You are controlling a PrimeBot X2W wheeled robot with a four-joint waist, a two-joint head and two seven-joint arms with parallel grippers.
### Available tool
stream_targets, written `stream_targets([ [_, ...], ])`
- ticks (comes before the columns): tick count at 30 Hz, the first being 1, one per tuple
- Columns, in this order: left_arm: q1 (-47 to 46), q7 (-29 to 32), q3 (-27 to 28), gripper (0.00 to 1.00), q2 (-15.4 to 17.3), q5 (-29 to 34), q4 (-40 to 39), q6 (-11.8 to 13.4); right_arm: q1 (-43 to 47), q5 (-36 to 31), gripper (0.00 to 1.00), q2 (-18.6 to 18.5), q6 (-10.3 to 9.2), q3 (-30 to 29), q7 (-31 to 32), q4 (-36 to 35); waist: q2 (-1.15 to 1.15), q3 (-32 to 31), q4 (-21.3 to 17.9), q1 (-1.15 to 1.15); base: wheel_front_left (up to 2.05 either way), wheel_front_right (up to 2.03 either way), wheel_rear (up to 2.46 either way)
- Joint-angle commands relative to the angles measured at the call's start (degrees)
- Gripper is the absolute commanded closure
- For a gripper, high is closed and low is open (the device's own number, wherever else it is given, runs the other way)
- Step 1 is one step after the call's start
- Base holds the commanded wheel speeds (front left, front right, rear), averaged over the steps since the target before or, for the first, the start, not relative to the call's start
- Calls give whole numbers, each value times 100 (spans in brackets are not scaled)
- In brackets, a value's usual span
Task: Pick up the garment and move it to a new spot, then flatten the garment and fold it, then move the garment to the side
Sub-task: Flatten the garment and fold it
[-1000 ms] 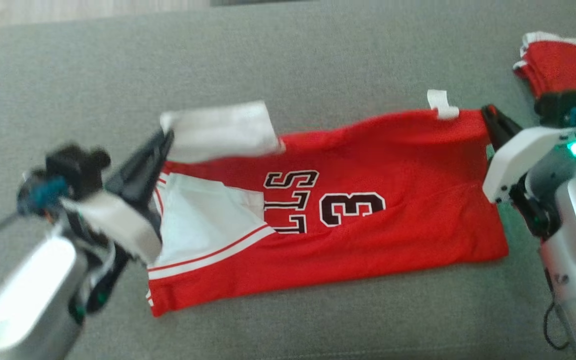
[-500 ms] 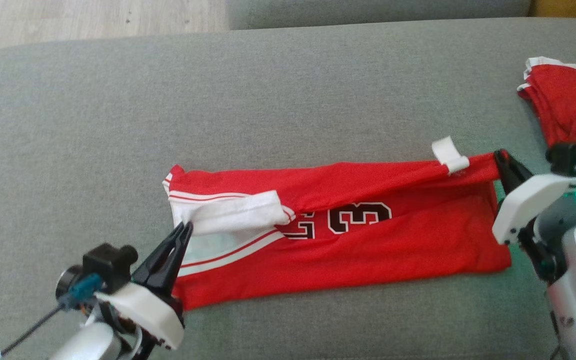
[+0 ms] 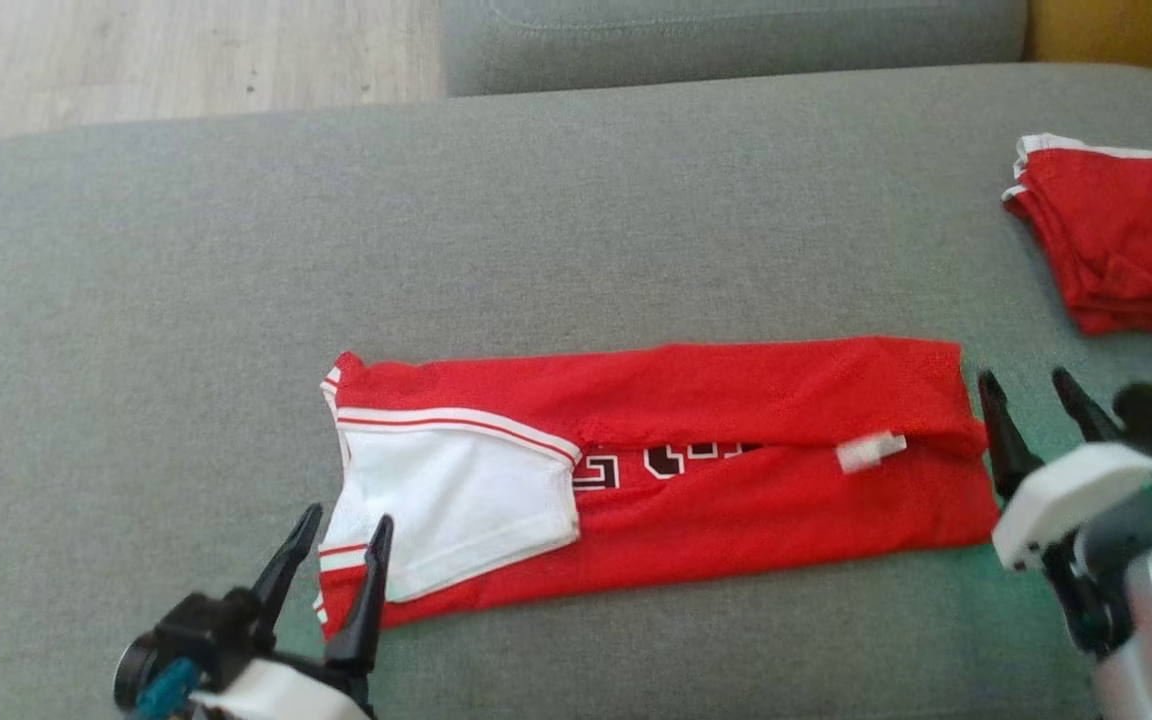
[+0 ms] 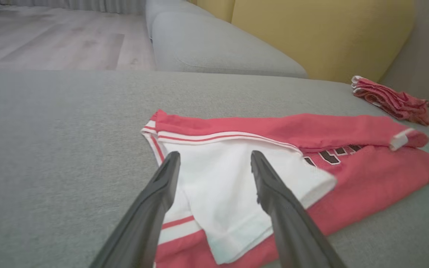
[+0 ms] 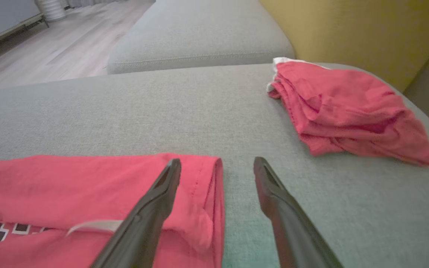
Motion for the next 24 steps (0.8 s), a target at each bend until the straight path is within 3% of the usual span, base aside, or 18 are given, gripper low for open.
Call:
stream_targets([
  [1, -10, -122, 366, 0, 82, 28, -220, 167, 94, -60, 0, 29, -4, -86, -96, -256, -1, -70, 45, 0, 0, 0, 0],
  [11, 436, -209, 989, 0, -4, 213, -528, 848, 378, -171, 0, 394, -4, -589, 130, -490, -1, -258, 248, 0, 0, 0, 0],
  [24, 744, -216, 1273, 0, -202, 449, -875, 1029, -244, -789, 0, 702, -4, -1284, 132, 810, -1, -151, 669, 0, 0, 0, 0],
])
